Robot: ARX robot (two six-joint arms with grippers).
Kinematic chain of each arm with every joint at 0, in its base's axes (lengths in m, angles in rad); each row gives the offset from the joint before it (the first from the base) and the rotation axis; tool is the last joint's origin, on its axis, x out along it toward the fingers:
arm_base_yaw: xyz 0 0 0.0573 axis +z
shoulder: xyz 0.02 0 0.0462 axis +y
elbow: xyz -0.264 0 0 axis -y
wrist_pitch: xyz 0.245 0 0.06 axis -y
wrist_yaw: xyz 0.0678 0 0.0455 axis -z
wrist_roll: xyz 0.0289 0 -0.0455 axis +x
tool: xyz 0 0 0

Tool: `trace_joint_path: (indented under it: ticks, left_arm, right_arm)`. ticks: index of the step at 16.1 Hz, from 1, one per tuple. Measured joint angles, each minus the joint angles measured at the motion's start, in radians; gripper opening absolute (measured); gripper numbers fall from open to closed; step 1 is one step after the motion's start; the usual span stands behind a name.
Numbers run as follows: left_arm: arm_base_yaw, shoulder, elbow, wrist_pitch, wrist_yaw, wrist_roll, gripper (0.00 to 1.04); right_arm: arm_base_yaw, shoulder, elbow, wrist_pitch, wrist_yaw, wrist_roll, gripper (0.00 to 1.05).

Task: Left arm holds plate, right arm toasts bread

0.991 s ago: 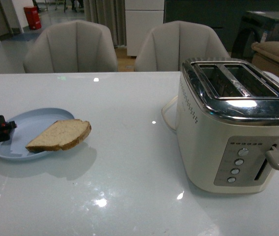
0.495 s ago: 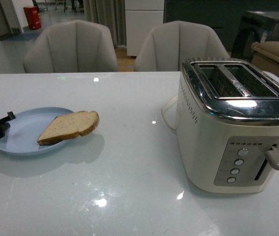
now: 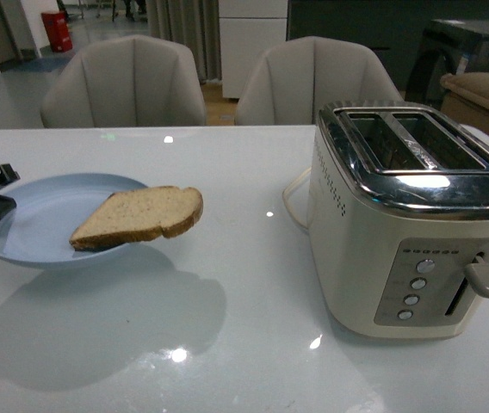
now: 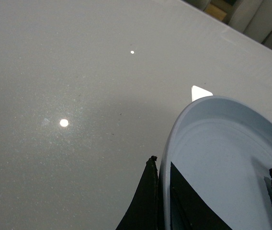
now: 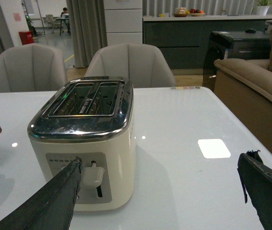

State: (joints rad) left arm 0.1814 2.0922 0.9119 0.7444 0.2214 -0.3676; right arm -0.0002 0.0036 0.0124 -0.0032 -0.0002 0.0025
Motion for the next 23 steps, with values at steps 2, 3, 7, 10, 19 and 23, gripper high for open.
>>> trace_joint_path:
  ticks: [2, 3, 7, 10, 19, 23]
  left_arm:
    - [-0.017, -0.098, -0.047, -0.058, -0.012, -0.035, 0.03]
    - [-0.027, -0.146, -0.065, -0.100, -0.020, -0.053, 0.03]
    - [-0.105, -0.407, -0.087, -0.277, -0.073, -0.114, 0.03]
    - [-0.209, -0.529, -0.076, -0.408, -0.140, -0.136, 0.03]
    - [-0.345, -0.574, 0.056, -0.541, -0.221, -0.155, 0.03]
    - [-0.328, -0.545, 0.062, -0.489, -0.195, -0.161, 0.03]
  right_arm:
    - [0.000, 0.000, 0.000, 0.000, 0.000, 0.000, 0.98]
    - [0.000, 0.000, 0.000, 0.000, 0.000, 0.000, 0.98]
    - [0.000, 0.000, 0.000, 0.000, 0.000, 0.000, 0.98]
    - [0.000, 0.000, 0.000, 0.000, 0.000, 0.000, 0.98]
    - [0.000, 0.000, 0.000, 0.000, 0.000, 0.000, 0.98]
    - [0.000, 0.000, 0.000, 0.000, 0.000, 0.000, 0.98]
